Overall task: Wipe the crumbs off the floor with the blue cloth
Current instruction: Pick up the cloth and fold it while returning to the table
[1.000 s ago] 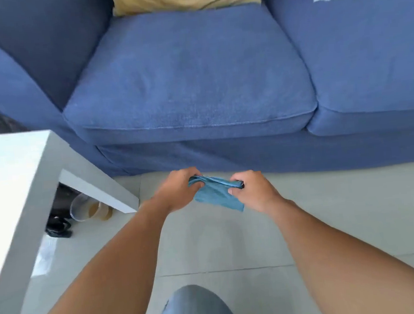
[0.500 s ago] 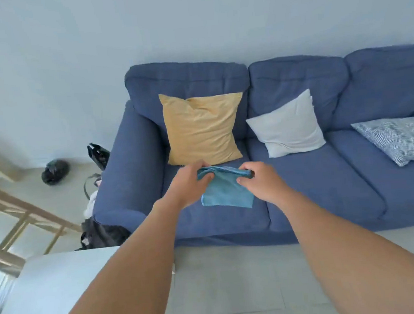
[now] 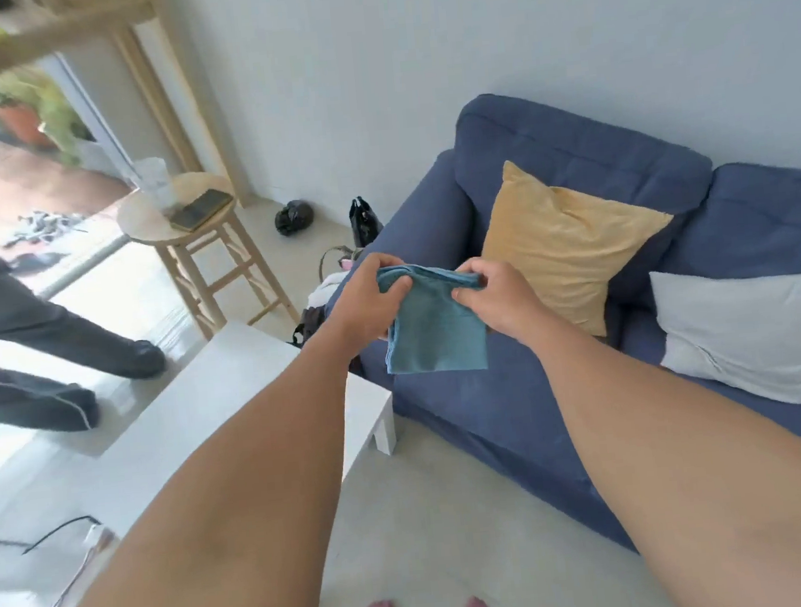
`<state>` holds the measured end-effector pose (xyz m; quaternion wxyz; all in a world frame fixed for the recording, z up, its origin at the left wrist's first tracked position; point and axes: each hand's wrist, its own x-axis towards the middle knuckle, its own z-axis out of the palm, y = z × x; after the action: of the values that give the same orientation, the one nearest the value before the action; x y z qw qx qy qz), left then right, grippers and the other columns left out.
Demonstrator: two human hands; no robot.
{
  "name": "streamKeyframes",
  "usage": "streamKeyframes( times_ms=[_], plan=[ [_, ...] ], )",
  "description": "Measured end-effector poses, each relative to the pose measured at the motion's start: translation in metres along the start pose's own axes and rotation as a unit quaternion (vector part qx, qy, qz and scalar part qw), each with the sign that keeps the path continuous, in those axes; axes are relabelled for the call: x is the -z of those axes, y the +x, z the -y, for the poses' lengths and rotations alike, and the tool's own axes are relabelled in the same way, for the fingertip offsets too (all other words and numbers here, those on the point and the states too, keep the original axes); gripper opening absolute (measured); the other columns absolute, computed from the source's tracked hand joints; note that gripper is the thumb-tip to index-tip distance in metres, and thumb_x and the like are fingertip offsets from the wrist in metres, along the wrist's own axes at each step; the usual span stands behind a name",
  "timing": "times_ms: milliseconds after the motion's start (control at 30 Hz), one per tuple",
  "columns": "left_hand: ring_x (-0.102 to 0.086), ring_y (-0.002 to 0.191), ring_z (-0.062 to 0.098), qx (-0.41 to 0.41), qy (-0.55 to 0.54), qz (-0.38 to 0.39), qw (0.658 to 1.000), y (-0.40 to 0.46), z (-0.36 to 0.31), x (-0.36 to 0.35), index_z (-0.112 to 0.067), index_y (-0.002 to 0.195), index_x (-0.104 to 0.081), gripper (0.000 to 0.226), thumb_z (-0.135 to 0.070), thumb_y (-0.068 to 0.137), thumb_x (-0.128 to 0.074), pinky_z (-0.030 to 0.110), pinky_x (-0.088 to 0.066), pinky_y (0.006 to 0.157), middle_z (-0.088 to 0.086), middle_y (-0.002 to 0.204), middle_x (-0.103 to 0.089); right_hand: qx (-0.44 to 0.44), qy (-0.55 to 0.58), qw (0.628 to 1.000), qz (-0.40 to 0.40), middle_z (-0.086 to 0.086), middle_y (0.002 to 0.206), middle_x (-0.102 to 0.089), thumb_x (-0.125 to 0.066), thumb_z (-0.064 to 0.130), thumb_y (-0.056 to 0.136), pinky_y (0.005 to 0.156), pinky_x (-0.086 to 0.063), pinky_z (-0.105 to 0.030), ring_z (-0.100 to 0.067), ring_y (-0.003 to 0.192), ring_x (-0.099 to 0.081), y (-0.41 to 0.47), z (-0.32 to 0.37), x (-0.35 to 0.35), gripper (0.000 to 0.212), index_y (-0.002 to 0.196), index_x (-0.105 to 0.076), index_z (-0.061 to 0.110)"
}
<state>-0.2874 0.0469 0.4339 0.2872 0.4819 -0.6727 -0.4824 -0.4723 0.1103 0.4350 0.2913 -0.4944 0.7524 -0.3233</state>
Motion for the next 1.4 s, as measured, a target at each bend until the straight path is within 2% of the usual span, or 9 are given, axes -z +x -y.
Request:
streamKeyframes(
  times_ms=[100, 200, 267, 400, 500, 633, 967, 1133, 1400],
  plan=[
    [-0.065, 0.090, 0.016, 0.083, -0.072, -0.041, 0.993, -0.024, 0.035, 0.034, -0.023, 0.127, -0.043, 0.039, -0.019, 0.095, -0.065, 0.028, -0.058, 0.048, -0.004, 0.105, -0.058, 0.035, -0.012, 0.997, 0.075, 0.004, 0.086, -0.069, -0.072, 0.020, 0.087, 0.072, -0.054, -0.036, -0.026, 0.085, -0.067, 0.015, 0.016, -0.050, 0.010, 0.087, -0.064, 0.026],
    [-0.066, 0.096, 0.025, 0.150, -0.106, -0.066, 0.981, -0.053, 0.078, 0.073, -0.026, 0.135, -0.030, 0.064, -0.005, 0.089, -0.068, 0.040, -0.064, 0.058, 0.007, 0.115, -0.057, 0.042, -0.019, 0.985, 0.164, -0.001, 0.102, -0.071, -0.074, 0.020, 0.088, 0.073, -0.052, -0.033, -0.023, 0.091, -0.066, 0.019, 0.031, -0.110, 0.018, 0.103, -0.066, 0.020],
    [-0.066, 0.095, 0.030, 0.172, -0.110, -0.089, 0.975, -0.072, 0.107, 0.097, -0.029, 0.131, -0.035, 0.063, 0.003, 0.086, -0.066, 0.049, -0.062, 0.066, 0.012, 0.113, -0.057, 0.040, -0.023, 0.972, 0.231, -0.005, 0.108, -0.070, -0.075, 0.016, 0.088, 0.071, -0.051, -0.031, -0.024, 0.095, -0.066, 0.021, 0.040, -0.150, 0.026, 0.112, -0.066, 0.017],
    [-0.060, 0.092, 0.027, 0.209, -0.113, -0.124, 0.963, -0.095, 0.170, 0.129, -0.013, 0.110, -0.062, 0.040, 0.013, 0.080, -0.059, 0.033, -0.054, 0.061, 0.012, 0.115, -0.059, 0.050, -0.043, 0.946, 0.317, -0.004, 0.093, -0.064, -0.075, 0.009, 0.086, 0.058, -0.051, -0.026, -0.017, 0.080, -0.063, 0.031, 0.057, -0.222, 0.032, 0.117, -0.066, 0.013],
    [-0.058, 0.105, 0.023, 0.262, -0.073, -0.134, 0.953, -0.100, 0.219, 0.144, -0.013, 0.113, -0.070, 0.041, 0.008, 0.078, -0.063, 0.026, -0.054, 0.074, 0.011, 0.128, -0.051, 0.023, -0.063, 0.936, 0.344, 0.000, 0.084, -0.058, -0.073, 0.007, 0.087, 0.055, -0.051, -0.024, -0.015, 0.074, -0.059, 0.036, 0.064, -0.275, 0.025, 0.108, -0.067, 0.016],
    [-0.045, 0.112, 0.019, 0.303, -0.004, -0.129, 0.944, -0.099, 0.258, 0.159, -0.010, 0.133, -0.057, 0.051, 0.001, 0.084, -0.064, 0.029, -0.044, 0.099, 0.006, 0.133, -0.033, 0.006, -0.090, 0.916, 0.390, -0.008, 0.094, -0.067, -0.071, 0.013, 0.083, 0.076, -0.061, -0.043, -0.028, 0.089, -0.068, 0.046, 0.058, -0.332, 0.023, 0.105, -0.071, 0.017],
    [-0.039, 0.122, 0.014, 0.375, -0.057, -0.163, 0.911, -0.079, 0.400, 0.130, -0.004, 0.149, -0.036, 0.076, -0.004, 0.082, -0.072, 0.019, -0.036, 0.101, 0.004, 0.144, -0.024, 0.005, -0.128, 0.884, 0.450, 0.002, 0.081, -0.063, -0.066, 0.006, 0.090, 0.074, -0.062, -0.046, -0.020, 0.074, -0.064, 0.091, -0.009, -0.474, 0.023, 0.100, -0.064, 0.027],
    [-0.041, 0.131, 0.020, 0.395, -0.045, -0.156, 0.904, -0.074, 0.502, 0.086, -0.006, 0.151, -0.033, 0.077, 0.001, 0.083, -0.066, 0.019, -0.037, 0.100, 0.001, 0.150, -0.018, 0.046, -0.165, 0.861, 0.479, 0.005, 0.091, -0.062, -0.067, 0.011, 0.092, 0.064, -0.051, -0.024, -0.015, 0.076, -0.060, 0.117, -0.088, -0.547, 0.027, 0.115, -0.069, 0.024],
    [-0.038, 0.134, 0.020, 0.357, 0.083, -0.191, 0.910, -0.076, 0.560, 0.056, -0.019, 0.151, -0.034, 0.079, -0.010, 0.082, -0.070, 0.029, -0.045, 0.099, -0.002, 0.154, -0.018, 0.125, -0.186, 0.863, 0.452, -0.005, 0.096, -0.064, -0.065, 0.013, 0.089, 0.070, -0.042, -0.028, -0.021, 0.083, -0.059, 0.122, -0.154, -0.587, 0.022, 0.109, -0.067, 0.019]
  ],
)
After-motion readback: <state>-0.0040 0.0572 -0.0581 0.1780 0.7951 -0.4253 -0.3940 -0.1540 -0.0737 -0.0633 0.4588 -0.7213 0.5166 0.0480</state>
